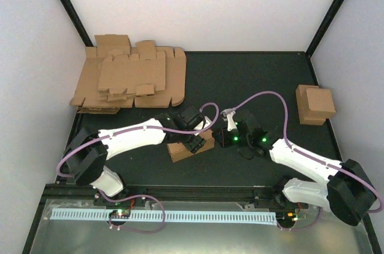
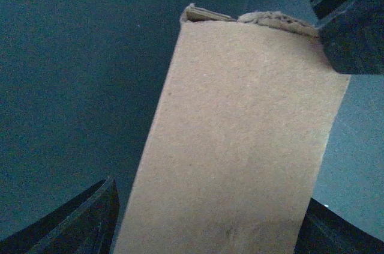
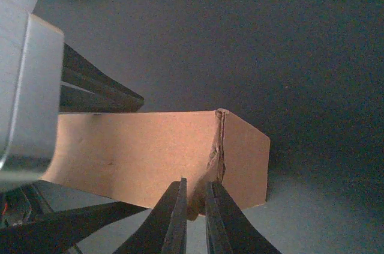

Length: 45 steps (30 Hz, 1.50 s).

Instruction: Fold the paper box

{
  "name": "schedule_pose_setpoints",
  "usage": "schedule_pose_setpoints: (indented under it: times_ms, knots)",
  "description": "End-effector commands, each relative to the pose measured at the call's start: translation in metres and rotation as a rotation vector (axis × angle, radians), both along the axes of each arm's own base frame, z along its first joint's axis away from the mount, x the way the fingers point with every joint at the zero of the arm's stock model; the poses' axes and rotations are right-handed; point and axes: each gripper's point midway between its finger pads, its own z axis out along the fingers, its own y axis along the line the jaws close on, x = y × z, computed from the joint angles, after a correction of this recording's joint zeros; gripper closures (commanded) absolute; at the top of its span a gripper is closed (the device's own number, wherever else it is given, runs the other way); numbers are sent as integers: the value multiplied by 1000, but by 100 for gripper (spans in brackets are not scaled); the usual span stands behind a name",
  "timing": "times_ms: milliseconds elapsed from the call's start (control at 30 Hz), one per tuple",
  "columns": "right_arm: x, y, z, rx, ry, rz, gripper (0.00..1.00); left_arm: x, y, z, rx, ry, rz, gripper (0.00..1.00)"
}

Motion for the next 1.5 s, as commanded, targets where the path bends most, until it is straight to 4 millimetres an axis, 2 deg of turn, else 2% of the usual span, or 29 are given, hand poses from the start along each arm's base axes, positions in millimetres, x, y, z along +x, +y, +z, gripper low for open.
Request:
schedule_pose_setpoints:
  times_ms: [0,467,933,1167,1267,1367,1400,1433,1467]
  knots:
    - [1,9,7,52,16,9,88,4,-11,8,-12,-24,-14,29]
    - [2,10,2,63,34,-7,90,0,-18,2,-28,-5,-16,37]
    - [-14,7,-26,11,49,5,93,1,-20,-3,-39,5,20,42]
    - [-19,-3,-45,-62,38,-10,92,0,-20,-4,-42,11,22,43]
    - [-17,-4,-38,-63,14,-13,88,0,-21,-4,-46,12,18,43]
    - [-12,1,-16,-9,-18,-15,87,-2,-22,-3,-52,15,1,43]
    - [-11,4,-8,9,-26,-13,84,-3,-23,-2,-55,15,-10,43]
    - [-7,6,2,26,-37,-16,76,-4,-24,-2,-56,18,-20,43]
    - [-6,6,6,29,-35,-17,74,-4,-23,-2,-54,18,-25,43]
